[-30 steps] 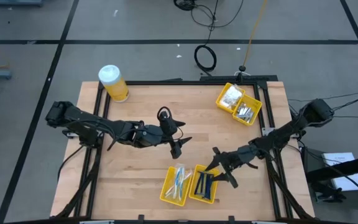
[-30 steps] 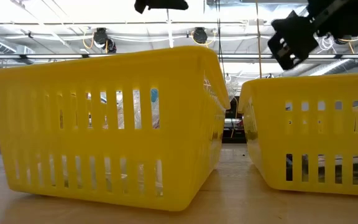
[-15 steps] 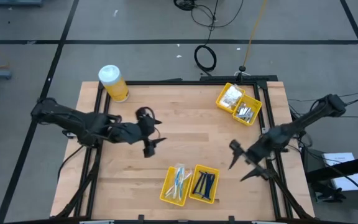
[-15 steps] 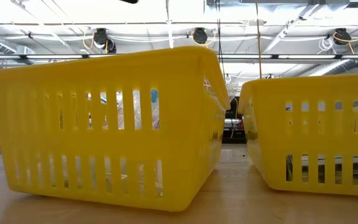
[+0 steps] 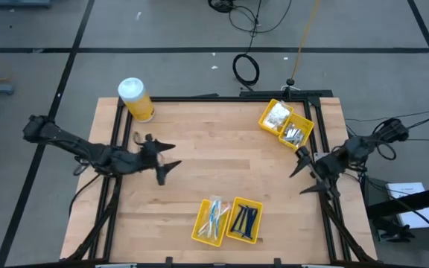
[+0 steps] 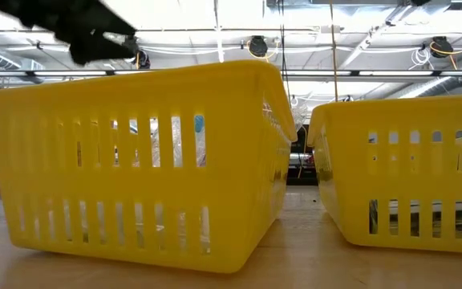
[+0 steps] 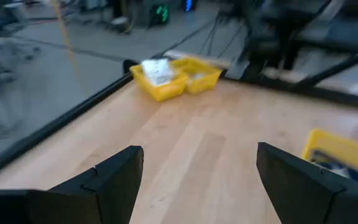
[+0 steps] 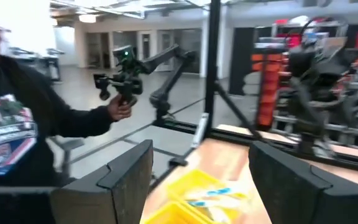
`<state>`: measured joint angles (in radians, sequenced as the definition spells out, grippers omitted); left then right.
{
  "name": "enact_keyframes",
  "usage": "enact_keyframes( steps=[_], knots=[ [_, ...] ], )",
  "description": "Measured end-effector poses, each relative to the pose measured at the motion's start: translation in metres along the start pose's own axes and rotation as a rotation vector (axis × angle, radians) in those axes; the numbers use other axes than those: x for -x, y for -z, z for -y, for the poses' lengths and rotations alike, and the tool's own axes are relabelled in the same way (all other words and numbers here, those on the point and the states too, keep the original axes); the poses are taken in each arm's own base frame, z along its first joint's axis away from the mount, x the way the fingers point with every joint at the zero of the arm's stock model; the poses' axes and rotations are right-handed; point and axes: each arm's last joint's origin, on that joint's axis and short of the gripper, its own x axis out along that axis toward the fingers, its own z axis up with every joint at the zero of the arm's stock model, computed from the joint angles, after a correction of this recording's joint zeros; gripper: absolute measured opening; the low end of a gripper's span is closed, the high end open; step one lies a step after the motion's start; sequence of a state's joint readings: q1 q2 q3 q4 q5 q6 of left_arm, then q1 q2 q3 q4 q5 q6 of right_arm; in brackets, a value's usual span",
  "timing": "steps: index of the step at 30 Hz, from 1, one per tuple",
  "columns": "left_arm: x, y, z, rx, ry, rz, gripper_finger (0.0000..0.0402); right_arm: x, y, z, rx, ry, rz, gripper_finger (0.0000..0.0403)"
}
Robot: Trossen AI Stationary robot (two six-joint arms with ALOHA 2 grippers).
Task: Pick & Place Travel size toiletries
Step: Put the blue rolled gauze into the bottom right yellow bin
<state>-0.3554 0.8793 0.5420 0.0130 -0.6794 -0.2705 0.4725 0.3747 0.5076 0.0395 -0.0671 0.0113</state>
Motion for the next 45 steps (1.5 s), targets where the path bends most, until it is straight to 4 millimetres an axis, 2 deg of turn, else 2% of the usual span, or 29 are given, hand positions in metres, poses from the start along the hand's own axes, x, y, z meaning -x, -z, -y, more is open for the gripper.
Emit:
enact_keyframes(
  steps=[5,11,15,19,25,29,45],
  knots=[
    [0.019,0.041,-0.027,0.037,0.157,0.113,0.0308,0.014,0.006,0.001,0.029,0.05,-0.013,0.0254],
    [0.031,0.074,-0.049,0.1,0.173,0.211,0.0308,0.026,0.018,0.002,0.012,0.125,-0.001,0.0254],
    [0.035,0.089,-0.058,0.112,0.203,0.256,0.0308,0.038,0.022,0.002,-0.003,0.15,0.043,0.0254],
    [0.039,0.091,-0.064,0.092,0.194,0.245,0.0308,0.052,0.022,0.001,-0.003,0.149,0.077,0.0254],
    [0.045,0.092,-0.071,0.043,0.172,0.255,0.0308,0.052,0.027,0.002,-0.01,0.178,0.019,0.0254],
    [0.048,0.09,-0.071,-0.007,0.244,0.295,0.0308,0.049,0.035,0.001,0.015,0.141,-0.012,0.0254],
    [0.048,0.09,-0.07,-0.093,0.262,0.301,0.0308,0.027,0.096,0.003,-0.004,0.144,0.01,0.0254]
  ],
)
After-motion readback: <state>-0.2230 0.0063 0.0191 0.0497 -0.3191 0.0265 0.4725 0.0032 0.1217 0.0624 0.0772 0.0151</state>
